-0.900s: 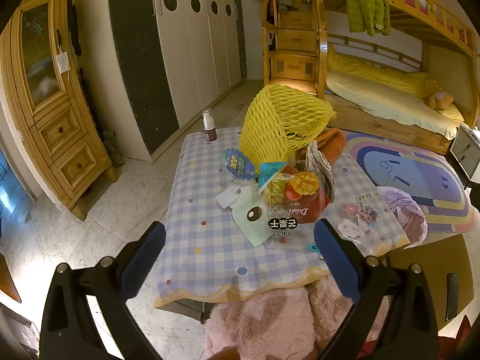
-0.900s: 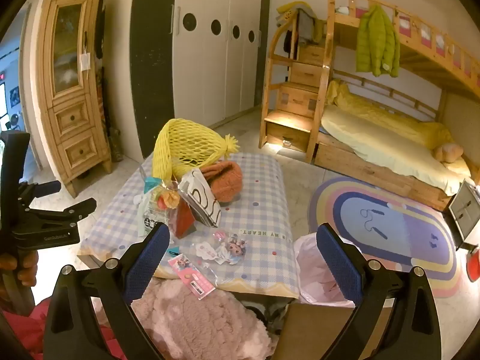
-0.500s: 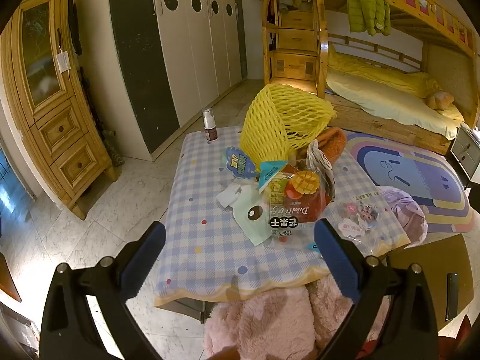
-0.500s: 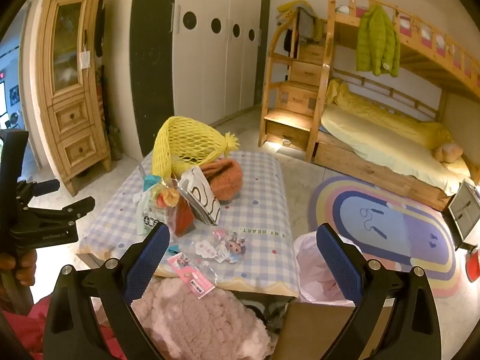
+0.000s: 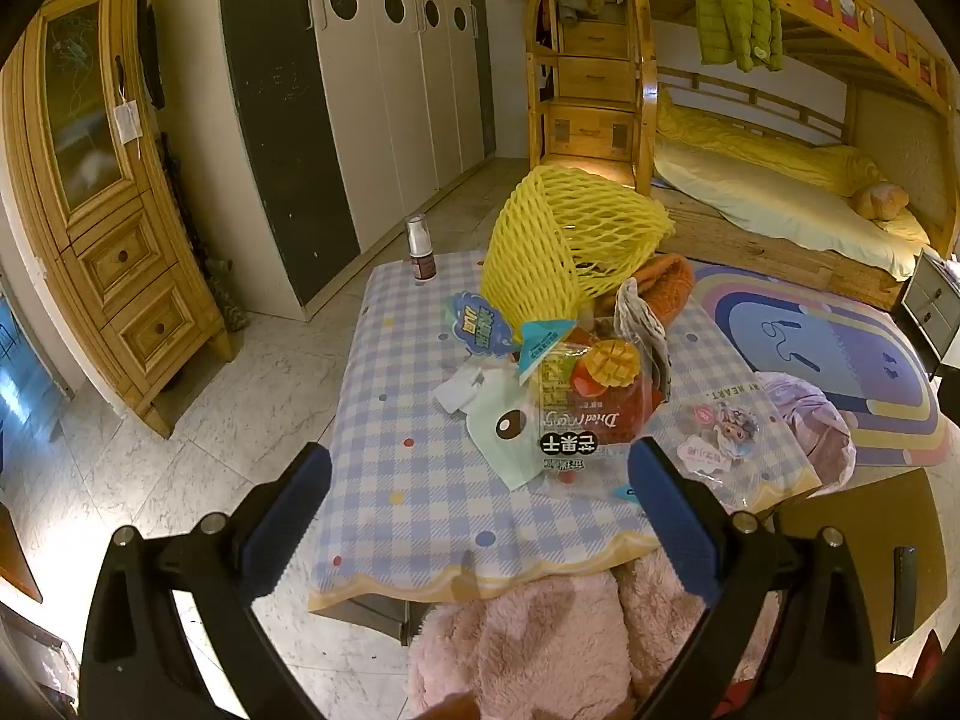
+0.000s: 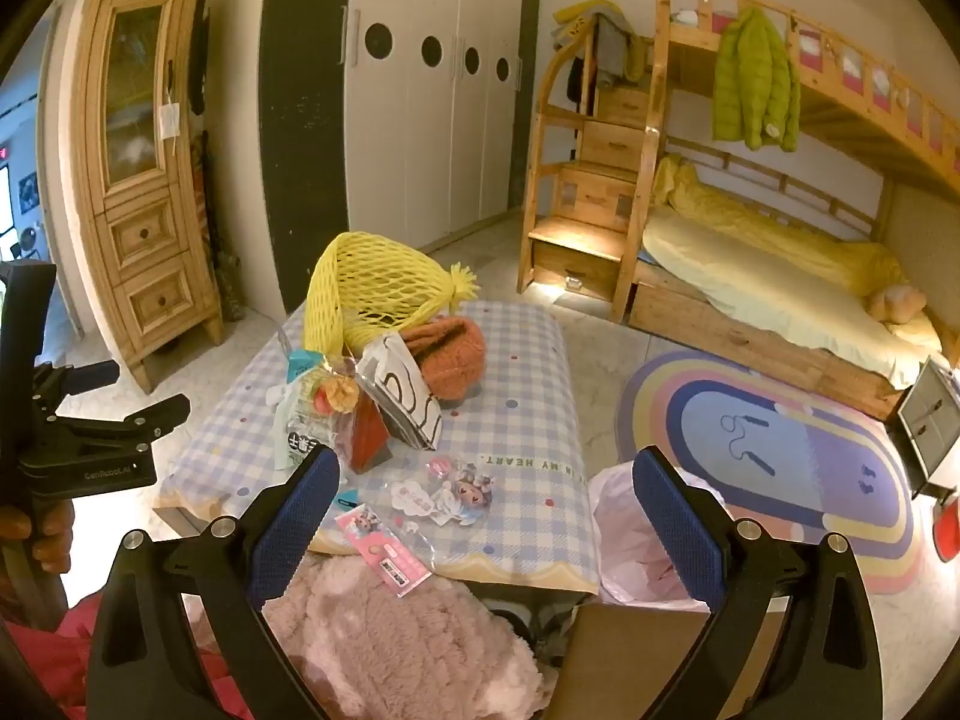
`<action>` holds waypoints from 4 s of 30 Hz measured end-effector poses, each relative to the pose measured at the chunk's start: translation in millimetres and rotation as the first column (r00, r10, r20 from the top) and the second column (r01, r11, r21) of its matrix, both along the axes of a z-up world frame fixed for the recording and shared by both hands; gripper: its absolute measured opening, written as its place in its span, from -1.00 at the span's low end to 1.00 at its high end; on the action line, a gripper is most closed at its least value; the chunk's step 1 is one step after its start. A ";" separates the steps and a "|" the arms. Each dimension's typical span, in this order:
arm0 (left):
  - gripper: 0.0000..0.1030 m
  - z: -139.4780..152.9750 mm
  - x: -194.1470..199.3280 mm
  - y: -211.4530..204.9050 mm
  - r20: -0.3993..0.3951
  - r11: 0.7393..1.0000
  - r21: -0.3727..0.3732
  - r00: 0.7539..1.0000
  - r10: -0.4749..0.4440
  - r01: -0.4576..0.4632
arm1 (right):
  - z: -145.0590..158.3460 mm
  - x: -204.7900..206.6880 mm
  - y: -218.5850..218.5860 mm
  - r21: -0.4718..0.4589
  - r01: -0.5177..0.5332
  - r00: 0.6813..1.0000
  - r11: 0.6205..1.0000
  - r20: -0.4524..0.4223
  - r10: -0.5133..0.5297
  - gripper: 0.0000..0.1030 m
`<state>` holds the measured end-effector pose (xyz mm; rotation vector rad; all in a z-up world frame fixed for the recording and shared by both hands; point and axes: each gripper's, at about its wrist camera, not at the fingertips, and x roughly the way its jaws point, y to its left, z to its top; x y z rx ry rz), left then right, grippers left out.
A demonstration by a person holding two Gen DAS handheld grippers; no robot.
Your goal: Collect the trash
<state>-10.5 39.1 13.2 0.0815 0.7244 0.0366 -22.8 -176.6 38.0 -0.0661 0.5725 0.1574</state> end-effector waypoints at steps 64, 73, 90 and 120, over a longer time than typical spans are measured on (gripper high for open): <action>0.87 -108.2 53.5 -5.6 -0.063 0.996 -0.054 0.995 -0.071 0.068 | -179.1 121.3 -21.8 0.090 -0.119 0.944 0.989 -0.299 0.141 -0.17; 0.87 -105.9 45.6 -5.6 -0.056 0.996 -0.052 0.996 -0.072 0.069 | -125.1 91.0 -19.9 0.089 -0.109 0.979 0.990 -0.161 0.122 -0.93; 0.87 -123.5 81.4 -17.4 -0.072 0.977 -0.119 0.980 -0.184 0.175 | -102.9 77.7 -25.7 0.002 -0.035 0.994 0.999 -0.099 0.035 -0.93; -0.85 -110.3 55.6 -17.9 0.031 0.902 -0.172 0.917 -0.398 0.397 | -95.1 60.8 -17.4 0.012 -0.070 0.992 0.997 -0.108 0.071 -0.92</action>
